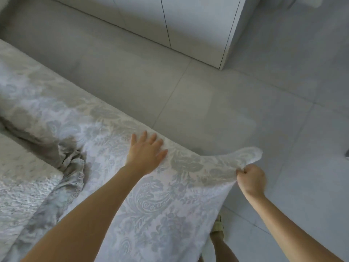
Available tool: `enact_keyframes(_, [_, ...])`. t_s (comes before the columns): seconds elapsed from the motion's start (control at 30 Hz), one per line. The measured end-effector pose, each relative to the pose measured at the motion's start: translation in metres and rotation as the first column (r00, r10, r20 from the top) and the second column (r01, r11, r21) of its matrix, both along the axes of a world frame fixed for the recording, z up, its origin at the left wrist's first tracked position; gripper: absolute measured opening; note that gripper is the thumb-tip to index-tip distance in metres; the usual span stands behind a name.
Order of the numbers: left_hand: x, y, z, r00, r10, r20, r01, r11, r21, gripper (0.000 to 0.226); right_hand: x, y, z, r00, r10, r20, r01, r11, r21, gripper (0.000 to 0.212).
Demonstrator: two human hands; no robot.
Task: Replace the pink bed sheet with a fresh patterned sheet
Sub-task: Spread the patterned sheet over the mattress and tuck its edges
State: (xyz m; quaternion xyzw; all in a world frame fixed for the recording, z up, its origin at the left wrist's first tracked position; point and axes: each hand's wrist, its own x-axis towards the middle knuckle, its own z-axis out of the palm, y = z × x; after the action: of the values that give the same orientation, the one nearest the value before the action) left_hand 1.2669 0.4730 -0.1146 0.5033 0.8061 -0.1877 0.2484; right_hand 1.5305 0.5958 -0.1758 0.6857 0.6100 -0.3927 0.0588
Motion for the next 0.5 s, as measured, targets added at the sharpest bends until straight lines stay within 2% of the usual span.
enact_keyframes(0.07, [0.006, 0.006, 0.001, 0.994, -0.106, 0.017, 0.106, 0.994, -0.006, 0.074, 0.001, 0.004, -0.007, 0.999, 0.022, 0.046, -0.024, 0.999, 0.036, 0.050])
enact_keyframes(0.13, [0.008, 0.014, -0.006, 0.978, -0.200, 0.054, 0.198, 0.980, 0.029, 0.087, 0.000, 0.000, -0.014, 0.998, -0.024, 0.058, 0.022, 0.999, 0.026, 0.048])
enact_keyframes(0.27, [0.008, 0.030, -0.019, 0.932, -0.311, 0.185, 0.297, 0.949, 0.103, 0.081, 0.001, -0.006, -0.022, 0.994, -0.087, 0.072, 0.085, 0.996, 0.034, 0.047])
enact_keyframes(0.37, [0.018, 0.025, -0.017, 0.886, -0.423, 0.191, 0.385, 0.900, 0.206, 0.073, 0.014, -0.006, -0.017, 0.995, -0.050, 0.086, 0.040, 0.992, 0.120, 0.048])
enact_keyframes(0.43, [0.022, 0.017, -0.016, 0.863, -0.442, 0.244, 0.398, 0.893, 0.213, 0.079, 0.031, 0.004, -0.011, 0.997, -0.007, 0.075, -0.008, 0.980, 0.200, 0.046])
enact_keyframes(0.5, [0.020, 0.011, -0.014, 0.866, -0.413, 0.281, 0.385, 0.910, 0.151, 0.082, 0.036, 0.012, -0.013, 0.996, 0.032, 0.086, -0.050, 0.975, 0.218, 0.044])
